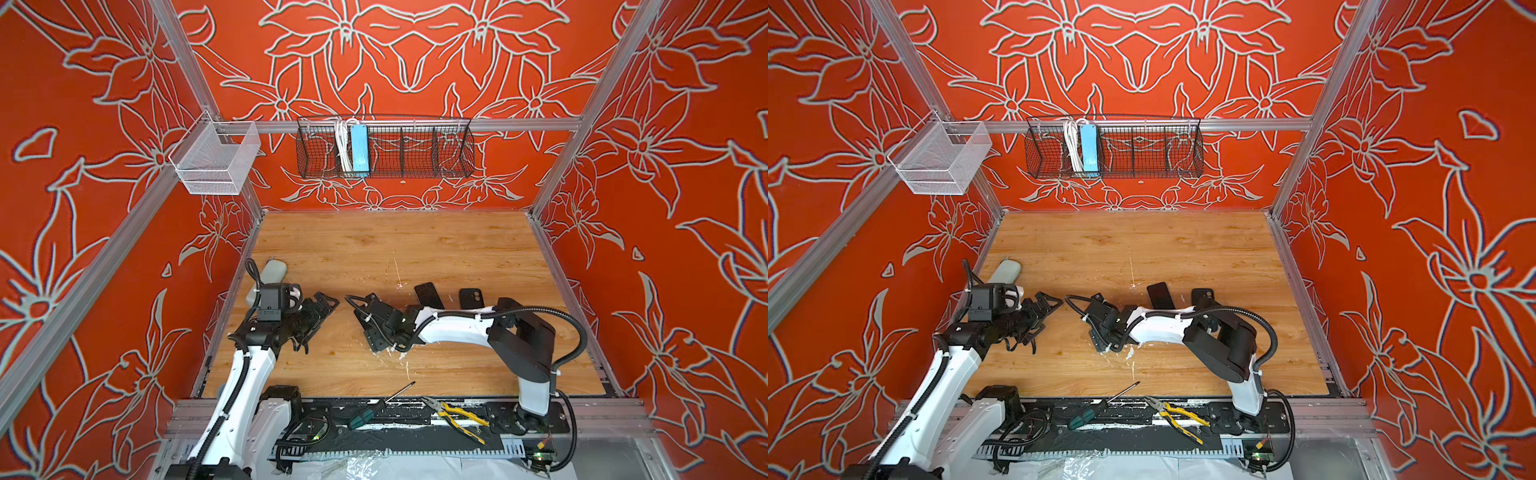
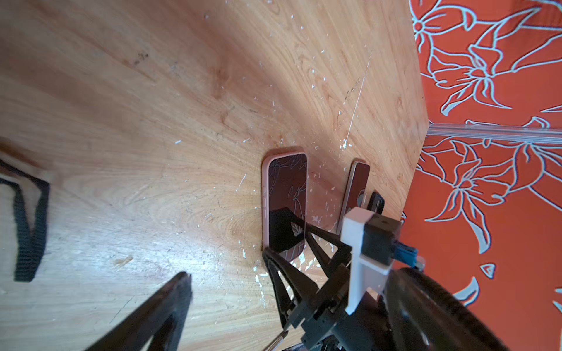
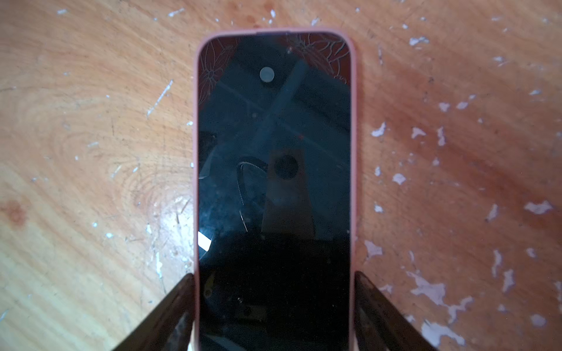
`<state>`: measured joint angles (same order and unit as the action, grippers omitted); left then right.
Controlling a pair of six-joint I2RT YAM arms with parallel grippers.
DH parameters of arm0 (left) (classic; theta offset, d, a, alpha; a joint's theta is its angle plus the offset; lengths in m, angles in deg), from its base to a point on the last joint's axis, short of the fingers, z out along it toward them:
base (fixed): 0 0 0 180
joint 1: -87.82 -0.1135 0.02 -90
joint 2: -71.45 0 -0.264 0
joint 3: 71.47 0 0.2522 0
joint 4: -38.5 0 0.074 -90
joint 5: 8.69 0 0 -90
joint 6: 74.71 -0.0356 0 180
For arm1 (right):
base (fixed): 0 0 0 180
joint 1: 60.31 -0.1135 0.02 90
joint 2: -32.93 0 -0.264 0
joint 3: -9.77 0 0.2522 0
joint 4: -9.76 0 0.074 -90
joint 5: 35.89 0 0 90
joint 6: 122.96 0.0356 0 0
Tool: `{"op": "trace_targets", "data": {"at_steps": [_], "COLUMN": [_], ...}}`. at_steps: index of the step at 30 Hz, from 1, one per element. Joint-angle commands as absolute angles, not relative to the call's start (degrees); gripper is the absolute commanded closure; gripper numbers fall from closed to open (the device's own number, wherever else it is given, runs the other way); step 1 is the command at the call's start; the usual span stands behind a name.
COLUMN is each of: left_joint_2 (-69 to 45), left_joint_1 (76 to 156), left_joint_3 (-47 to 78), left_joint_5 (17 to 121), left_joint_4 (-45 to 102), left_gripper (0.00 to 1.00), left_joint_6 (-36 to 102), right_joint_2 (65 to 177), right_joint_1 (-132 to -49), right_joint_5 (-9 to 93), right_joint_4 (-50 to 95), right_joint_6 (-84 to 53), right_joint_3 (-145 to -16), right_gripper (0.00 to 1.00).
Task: Take the phone out of the phone case
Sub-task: Pick up the phone from the center of the table.
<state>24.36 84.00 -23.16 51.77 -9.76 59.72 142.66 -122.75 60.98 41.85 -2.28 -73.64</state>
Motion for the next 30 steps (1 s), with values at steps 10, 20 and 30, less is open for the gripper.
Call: {"op": "trace_targets", "data": {"at_steps": [10, 20, 30], "left_joint_2": [25.28, 24.61, 23.19], "left_joint_1": [83.63, 83.6, 83.65], "left_joint_3": [-31.08, -31.07, -30.74], "left_joint_5": [45.2, 45.5, 45.53], "left_joint_4": [0.83, 0.74, 0.96], "left_gripper": [0.03, 0.03, 0.03], "left_joint_6": [65.34, 64.42, 63.72], "right_joint_2": [139.5, 143.02, 144.35], "right_joint_1": [-120.43, -120.34, -120.57], "right_joint_5": [57.71, 59.75, 62.05], "right_joint_4": [39.41, 41.58, 42.75], "right_joint_6": [-3.11, -4.13, -4.53], "right_joint_3": [-73.65, -75.62, -75.79], "right_gripper": [0.55, 0.53, 0.38]}}
